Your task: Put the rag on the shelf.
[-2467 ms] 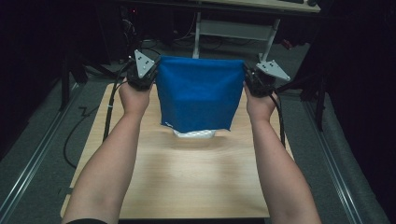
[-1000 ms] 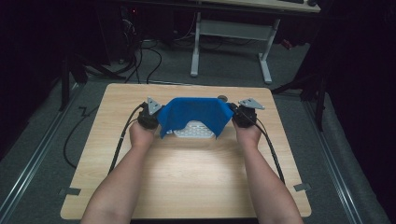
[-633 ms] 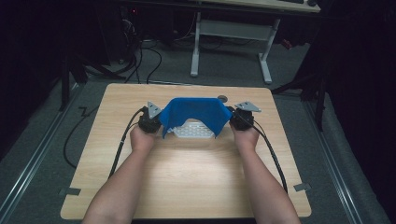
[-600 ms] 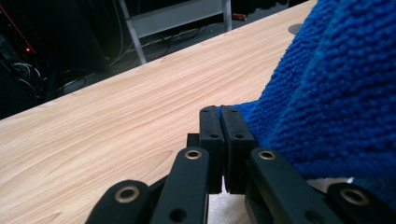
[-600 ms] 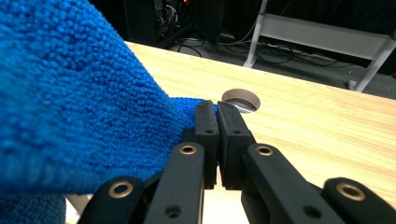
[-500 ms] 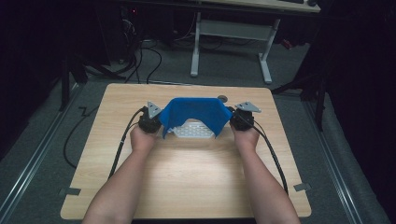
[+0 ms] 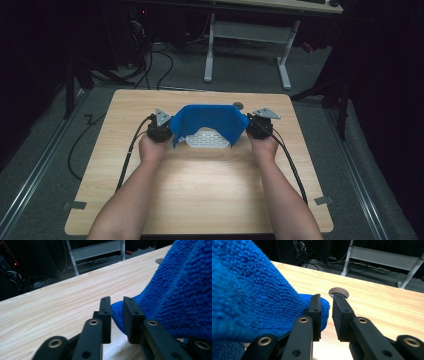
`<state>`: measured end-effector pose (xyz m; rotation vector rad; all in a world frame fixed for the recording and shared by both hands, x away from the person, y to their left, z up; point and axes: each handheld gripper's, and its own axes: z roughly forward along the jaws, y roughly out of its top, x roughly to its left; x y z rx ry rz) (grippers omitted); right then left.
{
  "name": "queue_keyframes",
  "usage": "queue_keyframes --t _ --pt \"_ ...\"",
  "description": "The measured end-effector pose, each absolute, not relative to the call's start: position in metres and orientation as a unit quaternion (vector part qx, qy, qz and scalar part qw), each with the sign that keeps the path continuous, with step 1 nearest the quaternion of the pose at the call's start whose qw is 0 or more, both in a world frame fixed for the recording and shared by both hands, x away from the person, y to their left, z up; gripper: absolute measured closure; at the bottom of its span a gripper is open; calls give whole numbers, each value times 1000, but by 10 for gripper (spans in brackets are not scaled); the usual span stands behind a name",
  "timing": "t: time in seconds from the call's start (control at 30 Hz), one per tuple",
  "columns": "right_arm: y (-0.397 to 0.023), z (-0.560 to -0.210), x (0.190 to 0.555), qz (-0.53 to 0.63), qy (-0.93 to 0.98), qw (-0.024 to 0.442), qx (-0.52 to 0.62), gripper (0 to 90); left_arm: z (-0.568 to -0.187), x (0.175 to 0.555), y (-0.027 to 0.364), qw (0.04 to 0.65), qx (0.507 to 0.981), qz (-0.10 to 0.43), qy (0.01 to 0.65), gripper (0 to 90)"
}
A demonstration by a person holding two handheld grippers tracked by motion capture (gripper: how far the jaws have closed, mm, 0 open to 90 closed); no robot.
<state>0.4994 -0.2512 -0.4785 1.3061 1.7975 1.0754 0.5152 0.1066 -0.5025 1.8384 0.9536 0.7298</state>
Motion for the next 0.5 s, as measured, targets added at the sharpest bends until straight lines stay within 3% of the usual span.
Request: queue_keyframes --t 0.13,0.5 --pt "-255 -473 498 415 683 333 501 720 -497 514 110 460 738 298 393 683" --pt "-262 -453 491 425 673 348 496 661 -474 507 125 473 717 319 401 625"
